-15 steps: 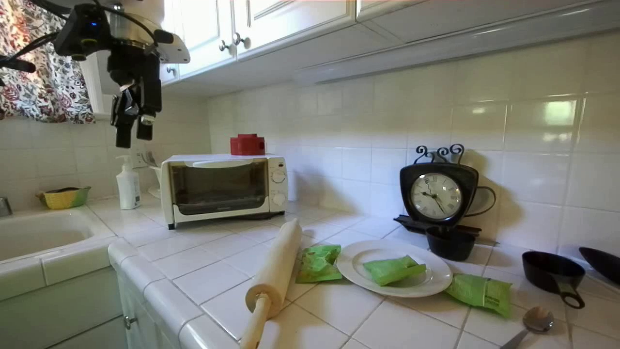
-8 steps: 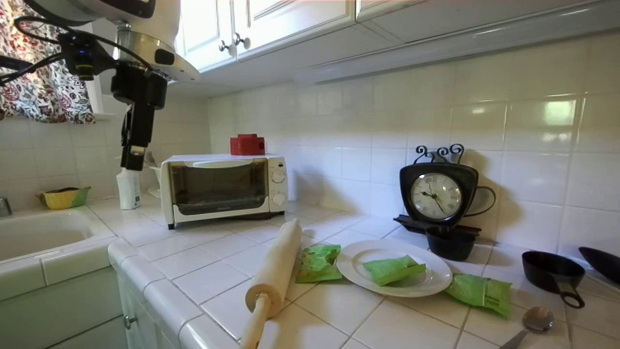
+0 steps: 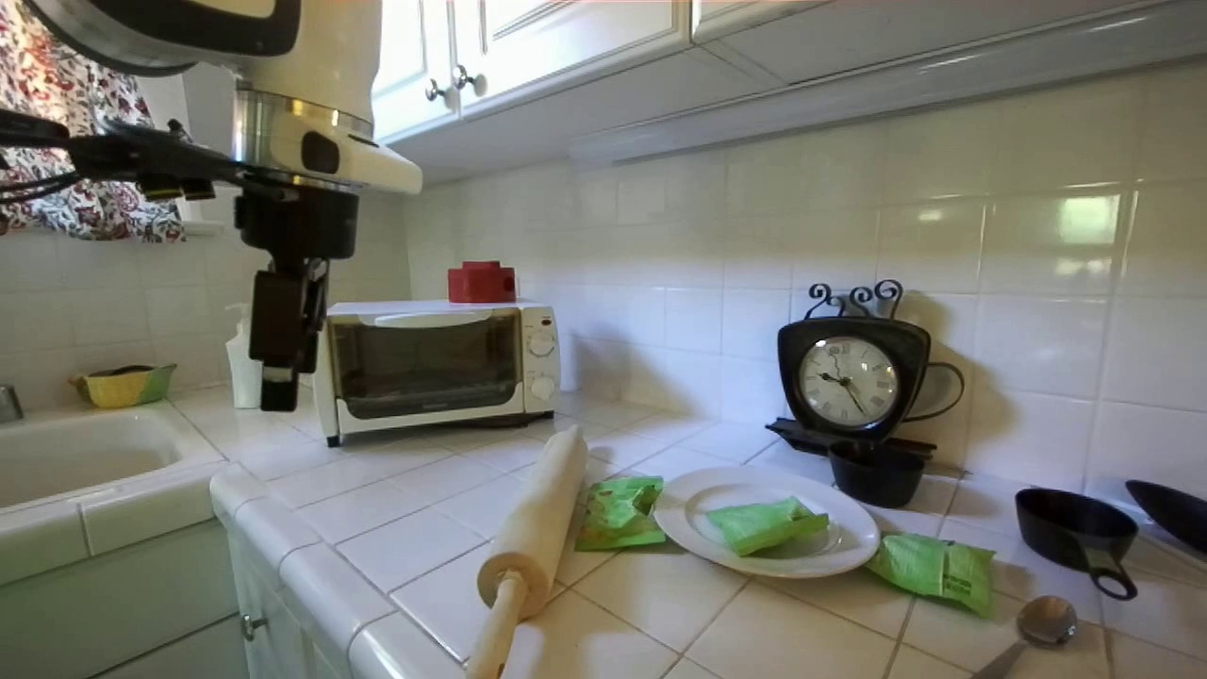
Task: Turn the top knob of the microwave to the right
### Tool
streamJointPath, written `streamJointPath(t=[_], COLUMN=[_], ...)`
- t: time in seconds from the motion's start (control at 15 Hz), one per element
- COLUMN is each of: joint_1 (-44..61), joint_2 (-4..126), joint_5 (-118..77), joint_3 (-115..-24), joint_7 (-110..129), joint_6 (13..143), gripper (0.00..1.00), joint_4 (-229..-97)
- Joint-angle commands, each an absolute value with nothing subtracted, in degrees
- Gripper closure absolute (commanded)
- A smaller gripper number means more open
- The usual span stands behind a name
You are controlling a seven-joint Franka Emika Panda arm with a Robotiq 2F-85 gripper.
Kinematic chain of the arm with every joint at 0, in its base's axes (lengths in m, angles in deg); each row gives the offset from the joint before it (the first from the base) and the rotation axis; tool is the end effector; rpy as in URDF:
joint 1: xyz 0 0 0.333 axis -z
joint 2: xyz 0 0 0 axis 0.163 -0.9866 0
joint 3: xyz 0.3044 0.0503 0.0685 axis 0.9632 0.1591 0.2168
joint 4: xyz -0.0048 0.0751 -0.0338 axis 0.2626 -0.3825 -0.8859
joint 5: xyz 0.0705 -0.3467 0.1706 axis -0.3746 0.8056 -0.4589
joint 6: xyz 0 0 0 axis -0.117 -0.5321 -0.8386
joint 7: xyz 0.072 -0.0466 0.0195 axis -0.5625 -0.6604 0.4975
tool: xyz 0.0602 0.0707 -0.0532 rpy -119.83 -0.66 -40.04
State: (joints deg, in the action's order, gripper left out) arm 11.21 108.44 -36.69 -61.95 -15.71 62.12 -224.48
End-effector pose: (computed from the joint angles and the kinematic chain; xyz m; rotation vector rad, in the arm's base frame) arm 0.3559 0.0192 0.3944 -2.8523 0.9156 0.1686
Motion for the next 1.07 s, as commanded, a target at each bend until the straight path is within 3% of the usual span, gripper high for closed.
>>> streamJointPath(t=[0.0, 0.47, 1.0], joint_1=[14.07, 14.77, 21.47], joint_2=[111.69, 110.63, 102.68], joint_5=[-41.44, -40.60, -50.30], joint_3=[-65.41, -65.03, -75.85], joint_7=[-14.08, -13.85, -14.59], joint_6=[68.53, 69.66, 75.07], gripper=[0.00, 0.00, 0.00], joint_4=[-228.40, -226.74, -222.27])
